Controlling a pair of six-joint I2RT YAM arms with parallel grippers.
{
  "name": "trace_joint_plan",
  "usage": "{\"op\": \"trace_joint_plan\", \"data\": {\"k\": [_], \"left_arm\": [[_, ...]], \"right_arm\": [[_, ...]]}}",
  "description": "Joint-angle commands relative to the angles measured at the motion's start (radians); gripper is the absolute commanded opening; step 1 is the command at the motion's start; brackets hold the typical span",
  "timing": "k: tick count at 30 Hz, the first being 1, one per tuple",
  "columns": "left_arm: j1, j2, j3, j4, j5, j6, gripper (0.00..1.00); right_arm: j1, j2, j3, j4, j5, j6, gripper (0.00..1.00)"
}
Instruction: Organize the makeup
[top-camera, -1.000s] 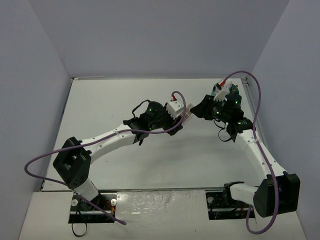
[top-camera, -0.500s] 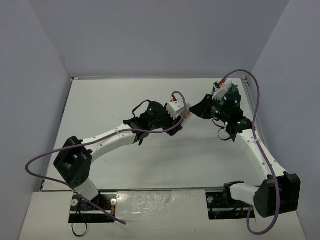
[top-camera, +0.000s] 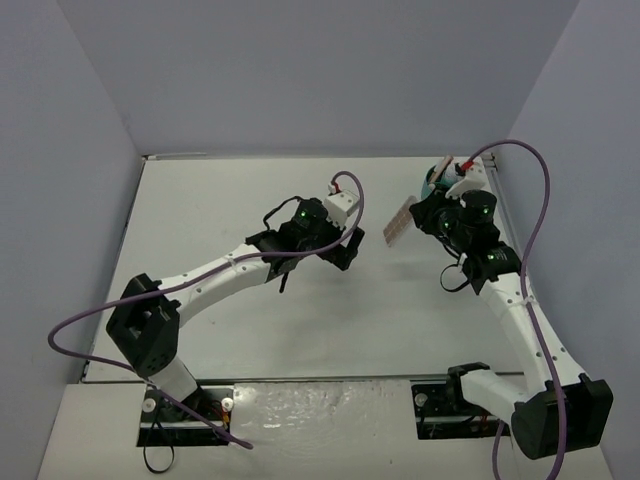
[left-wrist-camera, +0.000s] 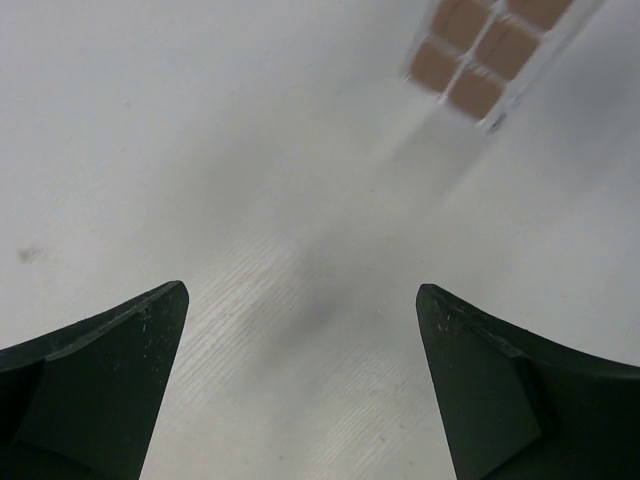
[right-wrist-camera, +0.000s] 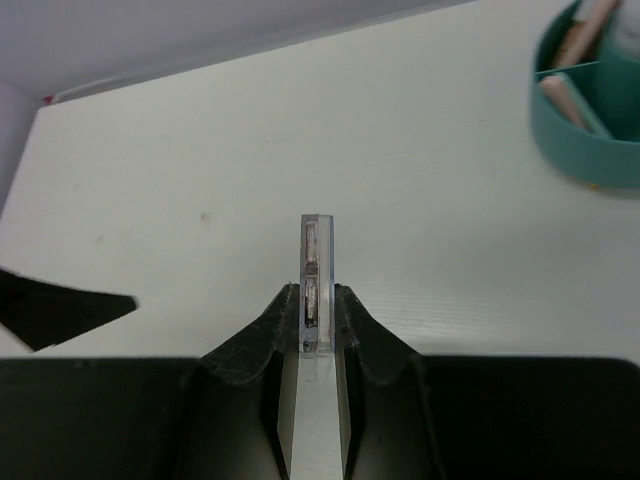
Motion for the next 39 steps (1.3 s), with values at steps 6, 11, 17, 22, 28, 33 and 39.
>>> {"op": "trace_joint_plan", "data": {"k": [6, 11, 17, 22, 28, 33, 39], "left_arm": [[0.224, -0.346, 0.059, -0.434, -0.346, -0.218, 0.97], [0.39, -0.502, 0.038, -0.582, -0.327, -0.215, 0.97], [0.483, -0.641, -0.075, -0.558, -0.338, -0.163, 0.97], [0.495, -0.715, -0.17, -0.465, -0.37, -0.139, 0.97], [0.526, -0.725, -0.207, -0.455, -0.327, -0.141, 0.97], [0.531, -0.737, -0.225, -0.459, -0.36, -0.13, 0.97], [0.535, -0.734, -0.226, -0.457, -0.357, -0.128, 0.97]], "right_arm": [[-0.168, 0.087, 0.149, 0.03, 0.534, -0.058, 0.0], [-0.233, 0.184, 0.194, 0.165, 0.593, -0.071, 0.0], [-0.29, 0.331, 0.248, 0.302, 0.597, -0.087, 0.0], [-0.315, 0.431, 0.313, 0.382, 0.551, -0.095, 0.0], [-0.317, 0.532, 0.369, 0.433, 0.502, -0.101, 0.0], [-0.314, 0.59, 0.407, 0.444, 0.465, -0.09, 0.0], [-0.315, 0.651, 0.421, 0.455, 0.431, -0.102, 0.0]]}}
